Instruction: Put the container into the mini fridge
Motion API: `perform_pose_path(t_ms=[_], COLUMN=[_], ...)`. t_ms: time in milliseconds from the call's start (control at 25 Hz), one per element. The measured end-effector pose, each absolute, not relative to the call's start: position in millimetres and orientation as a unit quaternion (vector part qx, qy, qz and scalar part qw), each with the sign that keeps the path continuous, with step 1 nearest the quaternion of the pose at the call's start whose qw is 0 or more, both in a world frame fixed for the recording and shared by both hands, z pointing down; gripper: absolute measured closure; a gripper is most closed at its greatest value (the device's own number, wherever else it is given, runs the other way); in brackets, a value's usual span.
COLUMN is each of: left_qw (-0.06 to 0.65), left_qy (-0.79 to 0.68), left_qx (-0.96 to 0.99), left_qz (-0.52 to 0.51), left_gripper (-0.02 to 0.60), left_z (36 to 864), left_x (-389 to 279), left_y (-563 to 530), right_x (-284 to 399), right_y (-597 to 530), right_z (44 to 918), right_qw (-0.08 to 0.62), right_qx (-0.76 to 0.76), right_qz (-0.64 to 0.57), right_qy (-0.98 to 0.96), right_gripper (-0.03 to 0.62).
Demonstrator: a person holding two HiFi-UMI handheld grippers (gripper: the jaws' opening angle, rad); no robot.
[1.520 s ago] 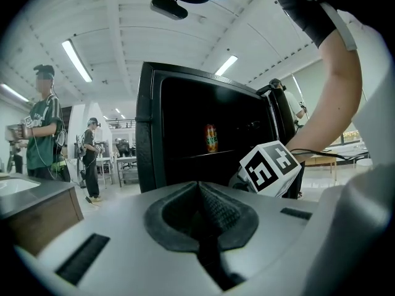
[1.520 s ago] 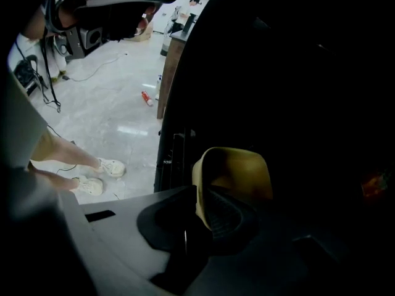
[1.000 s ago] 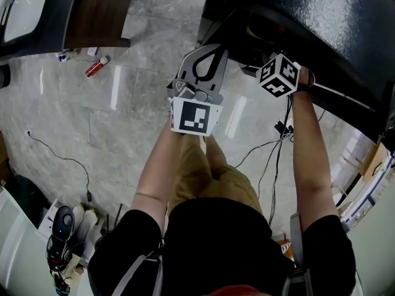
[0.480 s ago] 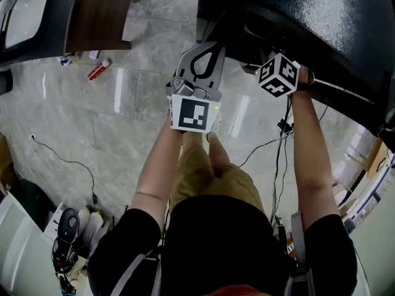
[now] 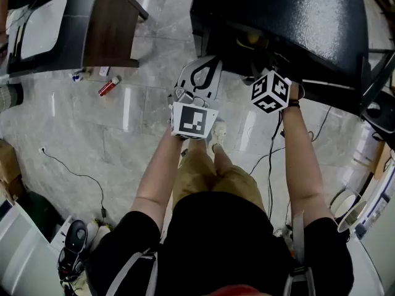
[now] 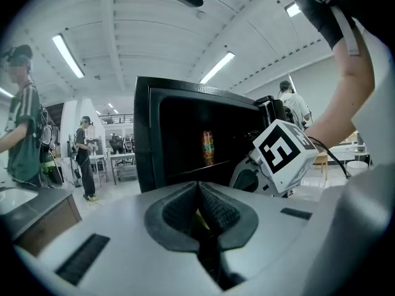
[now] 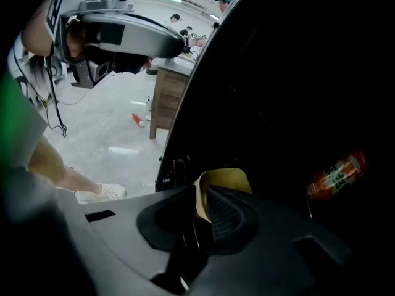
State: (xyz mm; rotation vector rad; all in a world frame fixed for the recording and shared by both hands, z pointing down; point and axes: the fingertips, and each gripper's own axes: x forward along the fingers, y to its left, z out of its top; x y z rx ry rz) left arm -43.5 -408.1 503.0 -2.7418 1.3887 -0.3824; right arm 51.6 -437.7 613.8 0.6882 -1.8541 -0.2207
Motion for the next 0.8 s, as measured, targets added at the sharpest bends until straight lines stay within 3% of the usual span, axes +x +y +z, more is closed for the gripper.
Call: perform_pose_path(t_ms=[440,800], left_qw=[-0.006,0.061], left_qy=[0.435,0.418], left_qx=[-0.891,-0.896], left_qz=[-0.129,-0.133], left_gripper=[0.558,0.558], left_z=[419,331], left_x=[-22,18], left_y=[-360,-300], right_x=[47,74], right_y=[-375,-319], right_z=[491,370], right_qw=[0.429,0.262], right_qx=[0.357,0.425], right_qz=[-0.059,-0.011], right_qy=[-0.827,-0.866], right_gripper=[0.551,0.551])
